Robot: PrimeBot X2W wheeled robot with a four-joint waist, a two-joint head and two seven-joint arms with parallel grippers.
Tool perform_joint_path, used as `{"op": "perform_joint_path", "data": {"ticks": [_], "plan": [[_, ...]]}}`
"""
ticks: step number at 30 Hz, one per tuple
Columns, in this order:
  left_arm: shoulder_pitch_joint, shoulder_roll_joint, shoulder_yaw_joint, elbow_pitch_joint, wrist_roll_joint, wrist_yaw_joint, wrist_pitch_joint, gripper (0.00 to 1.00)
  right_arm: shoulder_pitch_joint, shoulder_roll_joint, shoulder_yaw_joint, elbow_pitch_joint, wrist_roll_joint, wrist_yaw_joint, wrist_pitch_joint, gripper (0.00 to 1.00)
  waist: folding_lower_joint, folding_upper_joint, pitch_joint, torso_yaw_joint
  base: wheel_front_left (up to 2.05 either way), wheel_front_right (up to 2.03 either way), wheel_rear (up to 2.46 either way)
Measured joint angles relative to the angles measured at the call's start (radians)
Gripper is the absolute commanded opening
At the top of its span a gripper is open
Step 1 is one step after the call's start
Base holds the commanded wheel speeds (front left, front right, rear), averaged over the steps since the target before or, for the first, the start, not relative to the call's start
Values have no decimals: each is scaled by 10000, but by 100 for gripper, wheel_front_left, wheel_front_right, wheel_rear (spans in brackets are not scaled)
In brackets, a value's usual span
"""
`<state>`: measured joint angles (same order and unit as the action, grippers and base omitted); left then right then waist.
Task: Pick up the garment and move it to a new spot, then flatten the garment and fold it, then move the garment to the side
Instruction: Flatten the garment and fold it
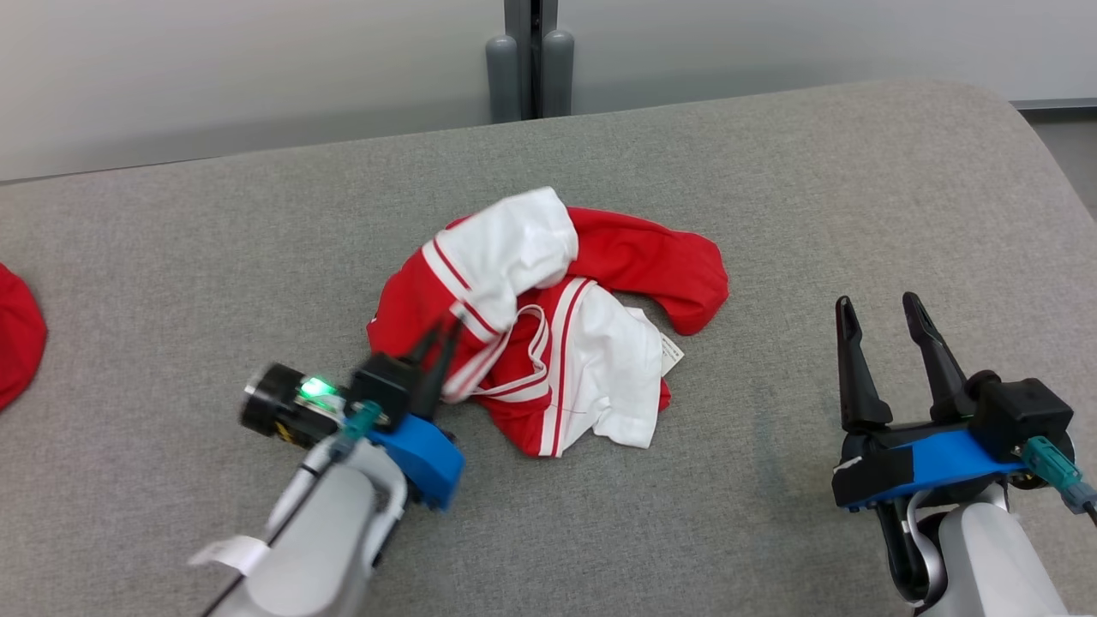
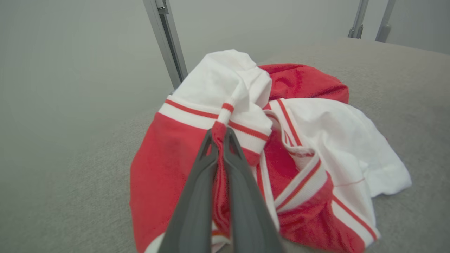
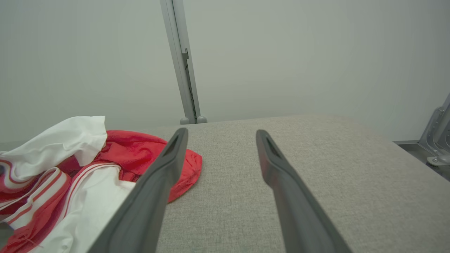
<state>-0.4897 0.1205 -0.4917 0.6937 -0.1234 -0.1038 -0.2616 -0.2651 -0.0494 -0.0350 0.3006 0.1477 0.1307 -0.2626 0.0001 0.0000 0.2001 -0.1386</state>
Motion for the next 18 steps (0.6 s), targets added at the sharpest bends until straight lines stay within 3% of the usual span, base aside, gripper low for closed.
{"op": "perform_joint_path", "data": {"ticks": [7, 18], "plan": [[-351, 901, 1166, -1149, -278, 431, -2, 0, 62, 0, -86, -94, -17, 0, 0, 100, 0, 0, -96, 195, 0, 0, 0], [515, 1758, 2477, -2915, -619, 905, -2, 0, 258, 0, 15, -56, -50, 0, 2, 100, -2, 0, -477, 754, 0, 0, 0]]}}
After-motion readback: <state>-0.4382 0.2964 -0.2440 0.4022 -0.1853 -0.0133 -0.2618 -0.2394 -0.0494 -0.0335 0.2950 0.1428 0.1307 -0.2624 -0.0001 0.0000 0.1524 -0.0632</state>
